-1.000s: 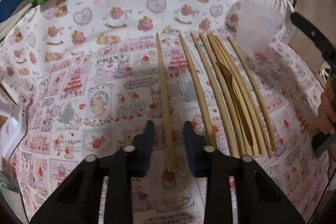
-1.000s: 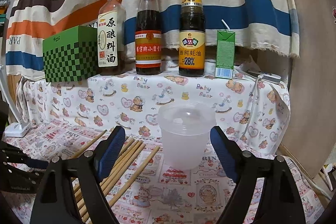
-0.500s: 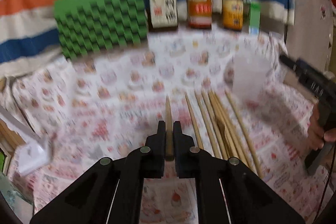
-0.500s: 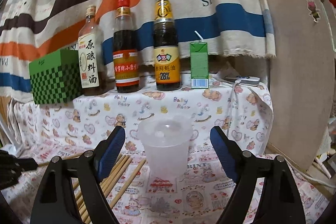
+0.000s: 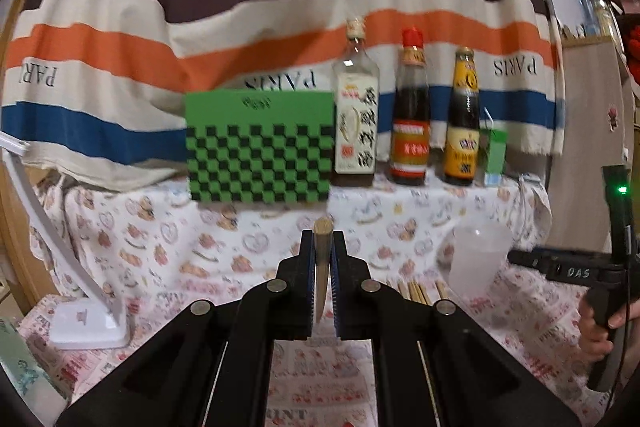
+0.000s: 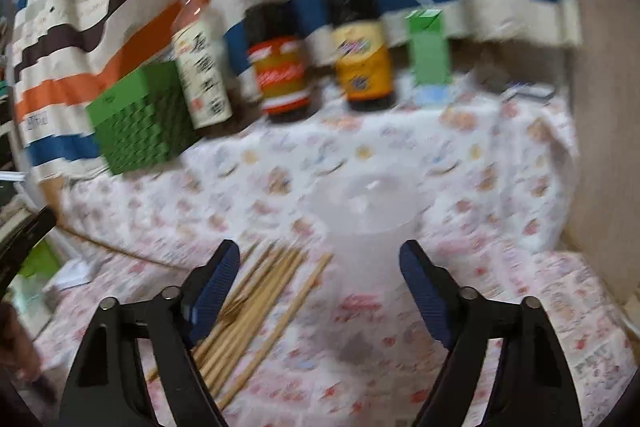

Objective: Organize utensils
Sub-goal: 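Close the right tool on a bamboo chopstick while the left tool lifts its chopstick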

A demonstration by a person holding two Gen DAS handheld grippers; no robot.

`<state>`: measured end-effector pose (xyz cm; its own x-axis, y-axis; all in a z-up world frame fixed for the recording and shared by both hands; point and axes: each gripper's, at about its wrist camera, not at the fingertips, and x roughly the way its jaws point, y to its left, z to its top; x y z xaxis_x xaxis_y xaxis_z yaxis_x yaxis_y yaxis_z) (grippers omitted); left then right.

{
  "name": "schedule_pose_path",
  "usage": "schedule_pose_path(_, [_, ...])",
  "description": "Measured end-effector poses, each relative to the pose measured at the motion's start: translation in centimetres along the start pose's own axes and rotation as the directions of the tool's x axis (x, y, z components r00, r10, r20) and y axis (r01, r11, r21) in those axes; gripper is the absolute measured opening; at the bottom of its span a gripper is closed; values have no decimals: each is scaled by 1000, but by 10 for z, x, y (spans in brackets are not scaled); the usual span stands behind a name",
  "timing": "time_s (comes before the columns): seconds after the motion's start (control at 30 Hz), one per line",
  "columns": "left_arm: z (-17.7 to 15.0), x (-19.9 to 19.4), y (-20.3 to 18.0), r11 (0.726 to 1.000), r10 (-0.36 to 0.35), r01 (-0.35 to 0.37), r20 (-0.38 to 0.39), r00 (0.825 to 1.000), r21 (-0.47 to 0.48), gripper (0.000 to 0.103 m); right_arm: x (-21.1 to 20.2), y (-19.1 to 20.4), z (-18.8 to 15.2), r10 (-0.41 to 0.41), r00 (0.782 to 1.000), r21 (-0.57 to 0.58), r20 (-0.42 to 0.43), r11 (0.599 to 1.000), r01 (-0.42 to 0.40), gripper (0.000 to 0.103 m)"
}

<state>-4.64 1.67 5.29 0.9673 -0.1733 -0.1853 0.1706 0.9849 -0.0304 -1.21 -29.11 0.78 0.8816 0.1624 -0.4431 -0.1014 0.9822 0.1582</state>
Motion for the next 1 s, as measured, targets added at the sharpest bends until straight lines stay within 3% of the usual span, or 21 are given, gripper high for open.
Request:
schedule_pose_path(0.13, [3,-11,9,998,61,-61,87,994,-9,6,27,19,5,-11,979,51,-204,998,22,52])
schedule_pose_path(0.2, [3,-20,13,985,171,-168,166,971,-27,6,49,30,6,-52,952,72,-301,994,77,47])
schedule_pose_path(0.23, [3,-24,16,983,182,-180,196,963,-28,6,58,31,5,-56,944,92,-326,992,91,44])
schedule_pose_path(0.37, [8,-25,28,980,199,-192,212,957,-52,6,110,34,0,-119,893,108,-433,977,182,28])
schedule_pose_path(0.43, [11,-23,38,984,168,-154,186,968,-87,6,133,32,-7,-189,853,75,-487,964,256,23])
schedule_pose_path(0.47, [12,-23,42,984,161,-143,175,971,-108,6,139,31,-9,-199,844,78,-498,959,272,21])
schedule_pose_path(0.53, [16,-22,51,983,117,-93,149,982,-159,6,145,33,-12,-175,848,102,-500,960,259,20])
schedule_pose_path(0.67, [15,-23,58,978,48,-20,128,991,-209,6,150,44,-12,-221,859,53,-462,960,275,20])
schedule_pose_path(0.8, [12,-19,56,976,17,9,120,993,-216,6,166,49,-16,-269,828,21,-492,947,320,20])
schedule_pose_path(0.9, [10,-17,55,975,14,14,125,992,-220,6,171,55,-17,-304,826,-11,-475,940,340,19])
schedule_pose_path(1.0, [8,-19,54,977,57,-24,150,987,-213,6,180,60,-18,-318,830,-16,-459,936,350,14])
